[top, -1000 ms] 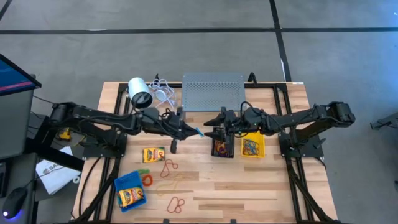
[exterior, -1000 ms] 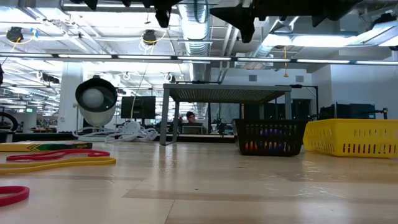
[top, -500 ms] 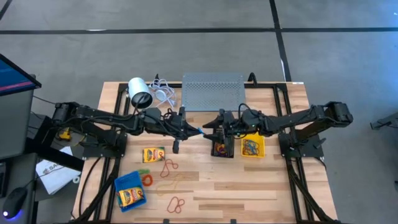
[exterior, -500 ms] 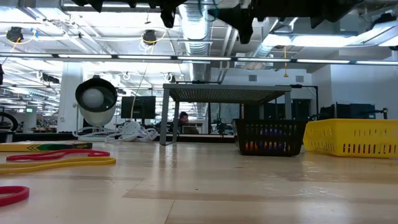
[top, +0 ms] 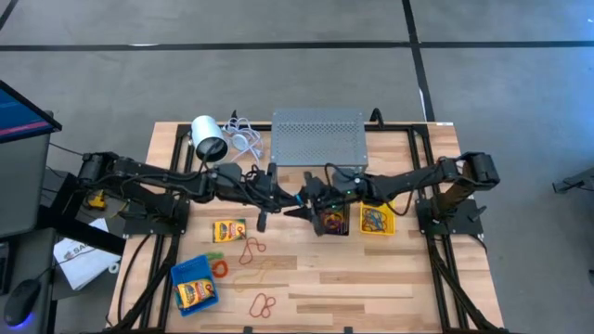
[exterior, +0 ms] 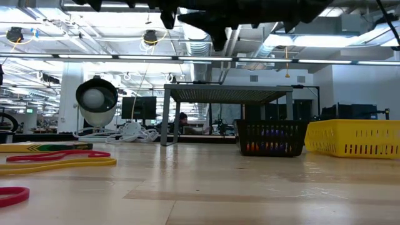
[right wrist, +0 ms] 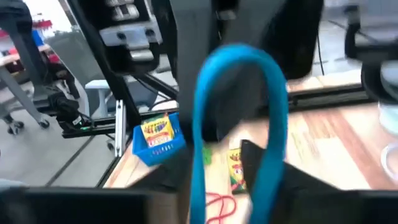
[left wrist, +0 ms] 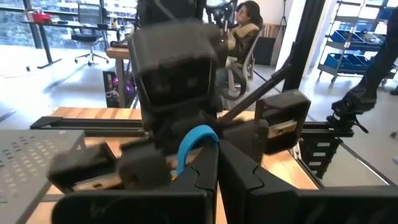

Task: Pick & Place Office Desk Supplies
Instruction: Put the blue rubber band into the yellow basket

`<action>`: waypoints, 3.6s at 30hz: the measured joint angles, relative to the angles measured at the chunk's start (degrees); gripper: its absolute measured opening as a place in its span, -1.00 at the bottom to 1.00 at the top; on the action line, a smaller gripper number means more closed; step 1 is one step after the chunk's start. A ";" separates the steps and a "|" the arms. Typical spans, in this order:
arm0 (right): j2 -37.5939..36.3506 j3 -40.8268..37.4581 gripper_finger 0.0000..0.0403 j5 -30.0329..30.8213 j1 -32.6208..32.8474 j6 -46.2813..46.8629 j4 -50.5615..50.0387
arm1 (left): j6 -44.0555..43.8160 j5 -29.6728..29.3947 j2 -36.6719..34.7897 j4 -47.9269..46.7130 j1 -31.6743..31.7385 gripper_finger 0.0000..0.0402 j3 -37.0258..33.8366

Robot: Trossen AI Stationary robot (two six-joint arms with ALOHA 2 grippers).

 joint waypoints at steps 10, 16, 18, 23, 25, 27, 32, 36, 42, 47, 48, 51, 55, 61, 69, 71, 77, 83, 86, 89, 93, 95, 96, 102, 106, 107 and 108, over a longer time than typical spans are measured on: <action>-4.24 0.50 -0.98 0.91 0.88 -3.96 -5.79 | 0.13 -0.06 -0.13 -0.13 -0.32 -1.00 0.09; -4.21 0.50 -0.99 2.18 1.52 -3.66 -7.39 | 0.19 -0.20 -0.22 0.01 -0.30 -1.00 0.09; -4.22 0.50 -1.00 3.43 1.56 -3.64 -8.21 | 0.20 -0.20 -0.22 -0.11 -0.30 -1.00 0.08; -4.68 0.48 -1.00 4.29 1.52 -3.24 -8.66 | 0.17 -0.20 -0.22 -0.13 -0.30 -1.00 0.07; -5.00 0.46 -1.00 4.33 1.50 -2.91 -10.12 | 0.17 -0.20 -0.22 -0.13 -0.30 -1.00 0.07; -5.41 0.47 -1.00 4.86 1.54 -2.78 -10.31 | 0.17 -0.20 -0.22 -0.15 -0.30 -1.00 0.07; -7.62 0.50 -1.00 6.04 1.94 -2.55 -13.12 | 0.13 -0.20 -0.22 -0.07 -0.16 -1.00 0.04; -10.09 0.54 -1.00 6.68 2.29 -2.59 -14.70 | -0.26 -0.22 -0.22 0.36 -0.14 -0.99 0.02; -12.28 0.54 -1.00 7.36 2.33 -2.53 -17.83 | -0.44 -3.61 -0.24 0.44 -0.30 -0.88 0.00; -13.25 0.52 -1.00 8.96 2.38 -2.51 -20.32 | -0.46 -4.19 -0.23 0.51 -0.30 -0.62 0.00; -13.45 0.51 -1.00 9.11 2.40 -2.51 -20.66 | -0.48 -4.21 -0.24 0.53 -0.30 -0.56 0.00; -14.59 0.50 -1.00 10.83 2.44 -2.51 -22.72 | -1.57 -4.39 -0.24 0.44 -0.30 -0.37 0.00; -16.80 0.48 -1.00 12.25 2.44 -2.51 -25.91 | -1.84 -4.42 -0.92 -0.22 -0.30 -0.15 0.00; -22.31 0.48 -1.00 15.33 2.44 -0.92 -34.78 | -2.01 -4.53 -3.95 -3.46 -0.30 0.02 -0.02; -31.73 0.48 -1.00 22.14 4.77 11.30 -59.97 | -3.22 -4.55 -10.57 -14.46 -0.30 0.00 0.00; -33.46 0.48 -1.00 23.36 6.05 16.34 -66.74 | -3.27 -4.55 -11.81 -16.90 -0.30 -0.01 0.00; -33.60 0.48 -1.00 24.06 10.96 29.99 -81.49 | -3.28 -4.55 -13.31 -20.77 -0.30 -0.06 0.02; -27.54 0.46 -1.00 25.27 15.08 37.55 -89.86 | -3.29 -4.52 -13.16 -23.10 -0.30 -0.09 0.02; -24.15 -0.79 -1.00 25.12 15.76 38.85 -90.90 | -3.28 -4.52 -13.11 -23.66 -0.30 -0.09 0.02; -21.47 -3.56 -1.00 23.37 15.28 39.23 -90.06 | -3.05 -4.53 -13.11 -23.79 -0.30 -0.10 0.02; -20.00 -7.92 -1.00 20.94 13.95 39.71 -86.71 | -2.99 -4.52 -13.11 -24.00 -0.30 -0.10 0.02; -20.02 -9.83 -1.00 20.40 13.30 39.54 -84.96 | -2.97 -4.52 -13.11 -24.15 -0.30 -0.10 0.02; -20.20 -10.47 -1.00 20.13 12.78 39.06 -83.90 | -2.95 -4.52 -13.11 -24.22 -0.30 -0.10 0.02; -20.81 -12.53 -0.99 16.64 9.99 34.91 -81.63 | -3.06 -9.24 -13.10 -24.55 -0.06 -0.10 -2.38; -20.68 -12.53 -0.86 14.17 7.84 32.96 -80.67 | -4.39 -10.49 -13.09 -24.50 -0.01 -0.10 -3.84; -20.68 -12.53 -0.80 14.18 7.23 32.60 -80.70 | -4.55 -10.47 -13.09 -24.50 -0.01 -0.10 -3.96; -20.68 -12.53 -0.73 14.18 6.69 32.16 -80.73 | -4.55 -10.43 -13.07 -24.54 -0.02 -0.10 -4.02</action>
